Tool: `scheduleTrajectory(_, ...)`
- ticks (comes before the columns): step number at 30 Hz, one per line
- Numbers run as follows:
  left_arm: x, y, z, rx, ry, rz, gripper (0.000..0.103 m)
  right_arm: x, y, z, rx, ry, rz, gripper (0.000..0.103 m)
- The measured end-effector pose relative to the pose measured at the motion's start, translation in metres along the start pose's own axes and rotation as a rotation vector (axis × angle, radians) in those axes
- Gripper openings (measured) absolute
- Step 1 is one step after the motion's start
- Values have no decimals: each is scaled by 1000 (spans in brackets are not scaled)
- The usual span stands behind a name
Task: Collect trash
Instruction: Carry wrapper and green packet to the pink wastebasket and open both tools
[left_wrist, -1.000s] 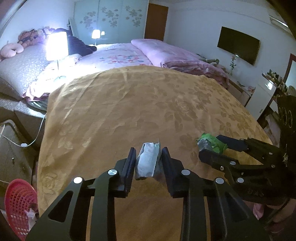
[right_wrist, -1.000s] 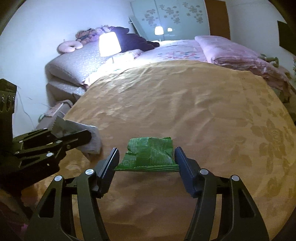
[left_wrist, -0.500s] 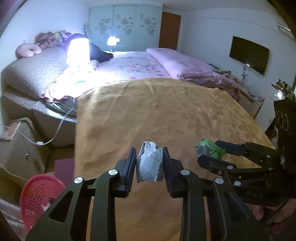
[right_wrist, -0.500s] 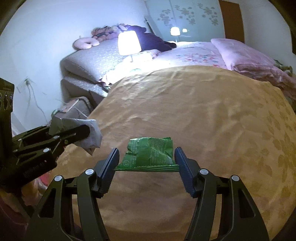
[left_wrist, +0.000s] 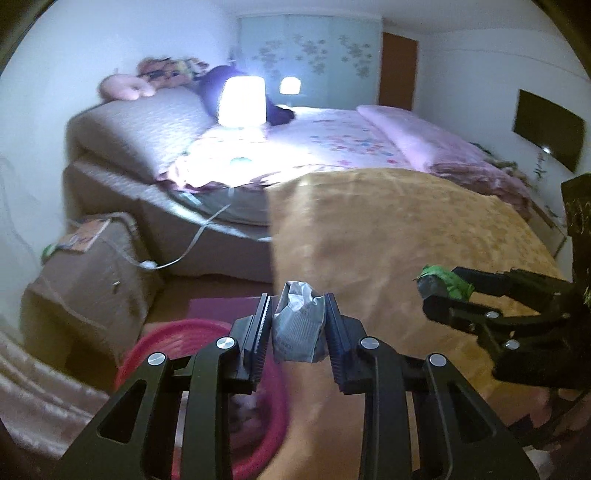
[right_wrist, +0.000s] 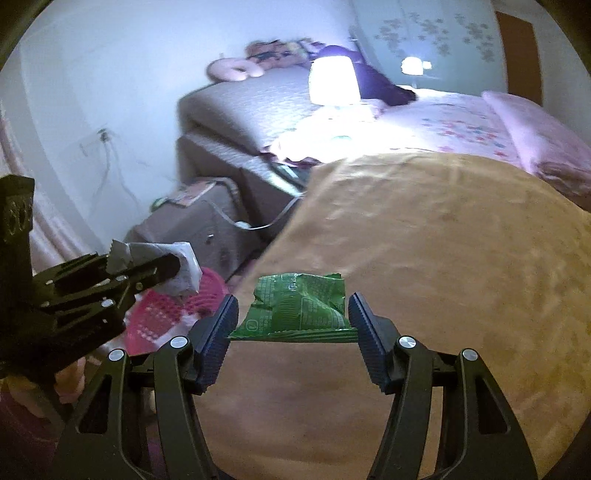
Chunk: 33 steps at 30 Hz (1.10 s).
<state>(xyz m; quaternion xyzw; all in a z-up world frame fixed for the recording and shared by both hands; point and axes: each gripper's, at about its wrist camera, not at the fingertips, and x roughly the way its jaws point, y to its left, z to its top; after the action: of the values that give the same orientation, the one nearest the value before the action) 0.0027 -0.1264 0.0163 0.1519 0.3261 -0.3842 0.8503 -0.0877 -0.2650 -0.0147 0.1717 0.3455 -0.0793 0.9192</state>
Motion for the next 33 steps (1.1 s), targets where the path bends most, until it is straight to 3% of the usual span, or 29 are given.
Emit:
scheduleTrajectory(10,-1,86,-32,-181,67,151,27,34,70,21,-106,47,107,60)
scheduleTrajectory(16,17,121,-49,-268,133,172,27,65,99,27,-129,116,159,60)
scheduleTrajectory(24,38,133,-65,-299,206,176,28,116,110,12,-82,251,191,60)
scheduleTrajectory(29,43,137,-71,-319,232,171,47,125,111,11,-58,273,199,62)
scheduleTrajectory(33,43,135,-73,-306,229,184,60,127,112,12,-40,275,209,73)
